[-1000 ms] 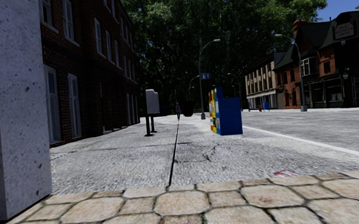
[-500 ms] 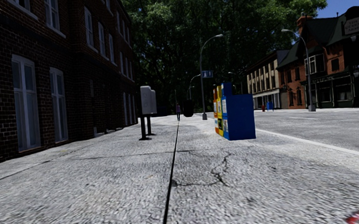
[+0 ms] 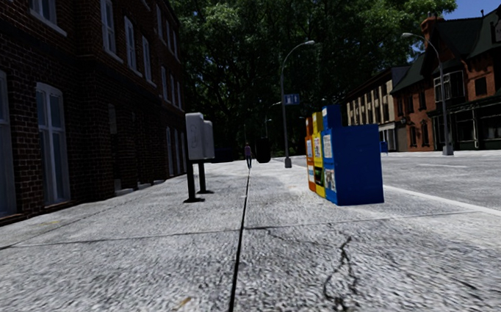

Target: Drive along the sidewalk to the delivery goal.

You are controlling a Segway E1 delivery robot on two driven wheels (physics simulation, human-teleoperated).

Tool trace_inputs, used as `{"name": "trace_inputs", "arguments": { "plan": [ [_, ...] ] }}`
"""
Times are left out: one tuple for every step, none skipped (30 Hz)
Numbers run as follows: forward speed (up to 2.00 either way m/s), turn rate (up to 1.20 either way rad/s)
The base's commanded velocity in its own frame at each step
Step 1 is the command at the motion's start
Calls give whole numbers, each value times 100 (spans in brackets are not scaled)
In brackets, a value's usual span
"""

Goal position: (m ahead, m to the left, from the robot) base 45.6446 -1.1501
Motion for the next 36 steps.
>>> {"name": "trace_inputs", "arguments": {
  "plan": [
    [200, 0],
    [200, 0],
    [200, 0],
    [200, 0],
    [200, 0],
    [200, 0],
    [200, 0],
    [200, 0],
    [200, 0],
    [200, 0],
    [200, 0],
    [200, 0],
    [200, 0],
    [200, 0],
    [200, 0],
    [200, 0],
    [200, 0],
    [200, 0],
    [200, 0],
    [200, 0],
    [200, 0],
    [200, 0],
    [200, 0],
    [200, 0],
    [200, 0],
    [200, 0],
    [200, 0],
    [200, 0],
    [200, 0],
    [200, 0],
    [200, 0],
    [200, 0],
    [200, 0],
    [200, 0],
    [200, 0],
    [200, 0]
  ]
}}
